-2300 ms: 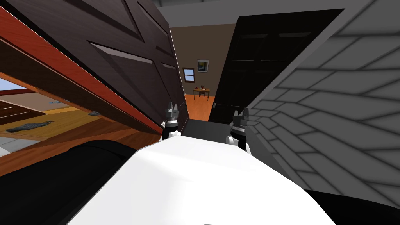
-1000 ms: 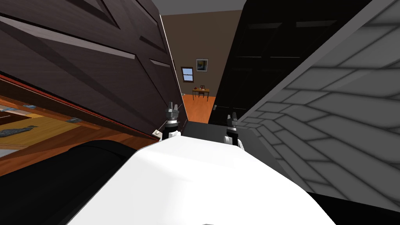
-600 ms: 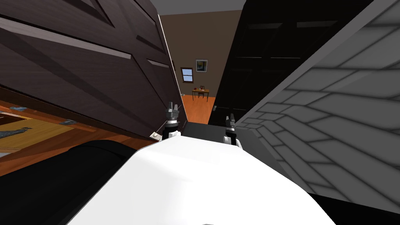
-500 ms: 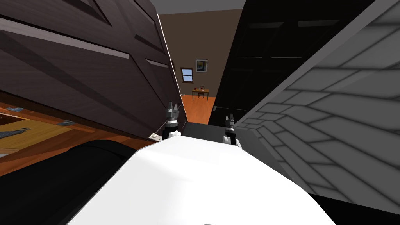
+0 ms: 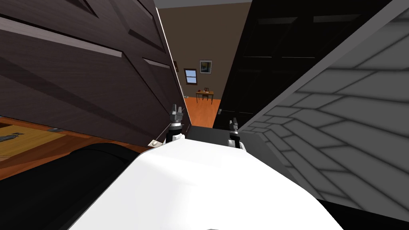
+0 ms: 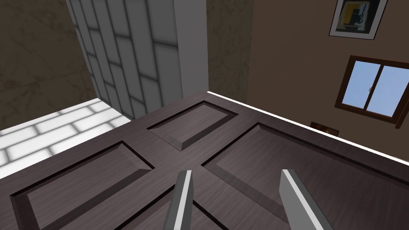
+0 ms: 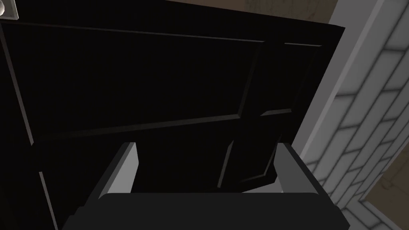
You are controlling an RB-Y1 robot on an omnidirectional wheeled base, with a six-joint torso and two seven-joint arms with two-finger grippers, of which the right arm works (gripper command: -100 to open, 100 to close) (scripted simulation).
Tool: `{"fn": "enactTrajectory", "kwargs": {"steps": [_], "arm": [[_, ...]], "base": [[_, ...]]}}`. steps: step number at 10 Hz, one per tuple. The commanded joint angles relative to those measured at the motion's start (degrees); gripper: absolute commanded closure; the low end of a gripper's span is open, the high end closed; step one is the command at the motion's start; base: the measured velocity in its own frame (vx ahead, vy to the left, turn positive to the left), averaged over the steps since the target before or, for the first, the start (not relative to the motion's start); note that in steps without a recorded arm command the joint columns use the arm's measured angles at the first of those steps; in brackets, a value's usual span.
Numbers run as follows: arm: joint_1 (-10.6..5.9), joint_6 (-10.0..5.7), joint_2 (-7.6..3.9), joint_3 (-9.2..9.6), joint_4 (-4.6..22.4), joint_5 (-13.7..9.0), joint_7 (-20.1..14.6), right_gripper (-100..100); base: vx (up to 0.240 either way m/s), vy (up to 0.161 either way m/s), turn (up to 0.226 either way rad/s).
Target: Pull the door open
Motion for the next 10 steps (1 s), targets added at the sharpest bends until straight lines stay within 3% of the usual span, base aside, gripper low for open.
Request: {"fn": "enactTrajectory", "kwargs": {"steps": [1,5,10], "arm": [[-0.87,-0.82,-0.26,-0.26,2.9,0.5,-0.7,-100],[-2.09,-1.62,-0.56,-0.57,7.1,1.1,-1.4,-100],[-5.06,-3.57,-1.20,-1.34,16.2,2.7,-3.2,-100]], "base": [[0.099,0.010,-0.010],[0.063,0.004,-0.007],[0.085,0.012,-0.011]]}}
